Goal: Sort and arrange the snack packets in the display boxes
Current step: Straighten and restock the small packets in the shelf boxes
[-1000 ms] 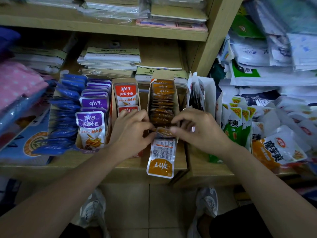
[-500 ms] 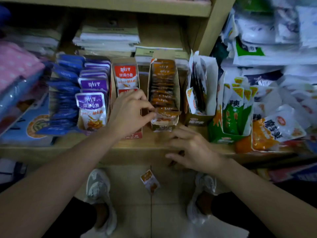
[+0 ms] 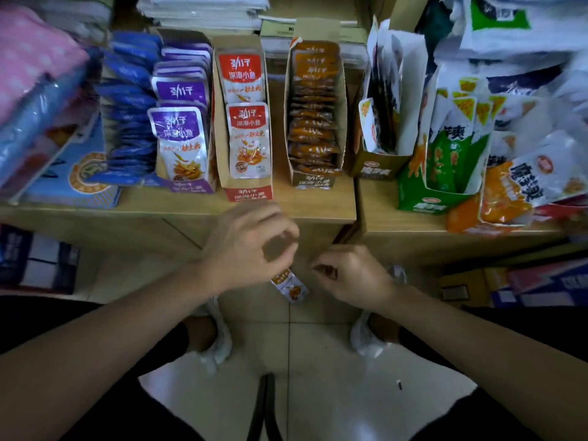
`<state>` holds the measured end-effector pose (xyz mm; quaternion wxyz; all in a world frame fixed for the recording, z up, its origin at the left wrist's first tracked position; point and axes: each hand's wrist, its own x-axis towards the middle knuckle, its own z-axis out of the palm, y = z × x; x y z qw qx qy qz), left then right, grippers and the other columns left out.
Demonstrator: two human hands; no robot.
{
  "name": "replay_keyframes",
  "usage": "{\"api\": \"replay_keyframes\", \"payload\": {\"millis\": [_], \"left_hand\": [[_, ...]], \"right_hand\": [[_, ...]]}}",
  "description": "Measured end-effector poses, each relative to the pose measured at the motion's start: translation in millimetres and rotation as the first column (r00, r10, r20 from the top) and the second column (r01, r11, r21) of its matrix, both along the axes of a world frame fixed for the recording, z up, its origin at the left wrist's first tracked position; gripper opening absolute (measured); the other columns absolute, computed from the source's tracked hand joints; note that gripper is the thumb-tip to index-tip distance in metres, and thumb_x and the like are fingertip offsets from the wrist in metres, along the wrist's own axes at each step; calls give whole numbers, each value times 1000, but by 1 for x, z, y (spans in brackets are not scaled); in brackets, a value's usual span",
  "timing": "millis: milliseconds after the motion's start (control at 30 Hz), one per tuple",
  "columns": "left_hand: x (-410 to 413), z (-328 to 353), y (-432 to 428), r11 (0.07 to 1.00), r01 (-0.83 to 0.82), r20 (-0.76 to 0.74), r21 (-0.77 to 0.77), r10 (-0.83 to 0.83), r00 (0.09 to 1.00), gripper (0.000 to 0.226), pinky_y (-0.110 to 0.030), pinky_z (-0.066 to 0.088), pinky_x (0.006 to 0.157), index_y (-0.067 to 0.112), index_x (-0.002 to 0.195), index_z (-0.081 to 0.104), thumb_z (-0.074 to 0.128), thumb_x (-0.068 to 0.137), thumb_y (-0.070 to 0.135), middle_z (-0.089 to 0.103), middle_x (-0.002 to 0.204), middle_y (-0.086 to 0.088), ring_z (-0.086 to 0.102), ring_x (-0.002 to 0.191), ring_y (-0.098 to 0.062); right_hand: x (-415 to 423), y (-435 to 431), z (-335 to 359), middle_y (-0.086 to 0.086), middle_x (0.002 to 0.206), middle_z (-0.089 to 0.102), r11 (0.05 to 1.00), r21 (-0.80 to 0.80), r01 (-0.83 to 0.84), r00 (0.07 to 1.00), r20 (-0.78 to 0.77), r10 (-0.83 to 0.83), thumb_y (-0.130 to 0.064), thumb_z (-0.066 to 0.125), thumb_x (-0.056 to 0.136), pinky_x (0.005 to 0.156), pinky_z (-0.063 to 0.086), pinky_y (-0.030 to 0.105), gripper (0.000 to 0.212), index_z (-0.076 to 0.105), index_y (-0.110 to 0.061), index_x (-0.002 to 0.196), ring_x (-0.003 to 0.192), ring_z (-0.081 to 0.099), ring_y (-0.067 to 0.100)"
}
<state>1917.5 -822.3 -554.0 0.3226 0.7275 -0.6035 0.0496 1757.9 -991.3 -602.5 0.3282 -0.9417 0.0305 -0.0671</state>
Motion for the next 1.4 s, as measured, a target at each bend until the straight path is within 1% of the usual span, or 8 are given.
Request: {"api": "replay_keyframes", "payload": {"millis": [267,433,600,867,1000,1167,1267,1400], "left_hand": [[-35,-120,64,790,77,-409,608,228,884,35,-26,54,73,24,98,77,52,82,42,73,89,10,67,77,-8],[-47,-146,79,753,-22,-521,657,475,710,17,-8,42,63,21,105,77,76,88,19,66,83,13,57,66,11],[-57,-164,86,713,-122,-525,690,610,594,19,-24,54,69,31,98,76,70,81,36,66,76,19,62,74,8],[-38,-168,88,702,-229,-375,675,593,713,61,-35,51,91,16,137,60,75,81,37,67,127,-7,65,112,-28],[-27,-167,73,672,-151,-417,725,603,680,77,-35,41,107,23,151,43,80,84,37,48,150,-2,46,136,-24],[-29,-161,63,681,107,-534,725,457,711,115,-42,28,119,35,160,17,88,71,48,17,166,7,17,150,-20],[-32,-136,53,762,174,-615,624,342,710,111,-29,34,113,26,157,31,91,66,48,34,157,6,33,139,-6],[-30,-81,39,879,176,-741,443,248,624,29,-29,51,66,8,96,73,88,78,26,70,84,-6,60,70,-2]], "right_hand": [[24,16,-127,12,90,75,968,93,233,795,-591,-134,-24,74,82,70,50,34,8,75,-17,85,88,70,31],[45,10,-250,16,132,63,962,-1,272,594,-787,-168,-58,68,86,87,45,33,65,62,-8,128,119,60,32],[52,26,-284,23,153,38,873,-21,488,456,-846,-276,-31,69,94,105,33,35,74,33,2,150,140,39,37],[49,38,-298,16,103,72,888,98,450,546,-816,-187,-27,83,79,80,50,34,33,75,-2,100,97,67,24],[43,42,-241,10,84,73,866,220,448,642,-754,-141,3,75,77,74,56,31,14,74,-11,79,85,70,24],[30,39,-112,-7,74,63,878,454,155,846,-520,119,7,72,83,62,43,10,18,69,-10,83,61,57,-10],[21,25,-42,-13,72,63,851,522,53,907,-382,178,6,79,78,67,46,19,32,64,-22,76,67,57,-3],[2,6,19,-15,68,61,845,532,59,952,-284,112,8,78,79,65,44,16,34,60,-20,70,65,54,1]]}}
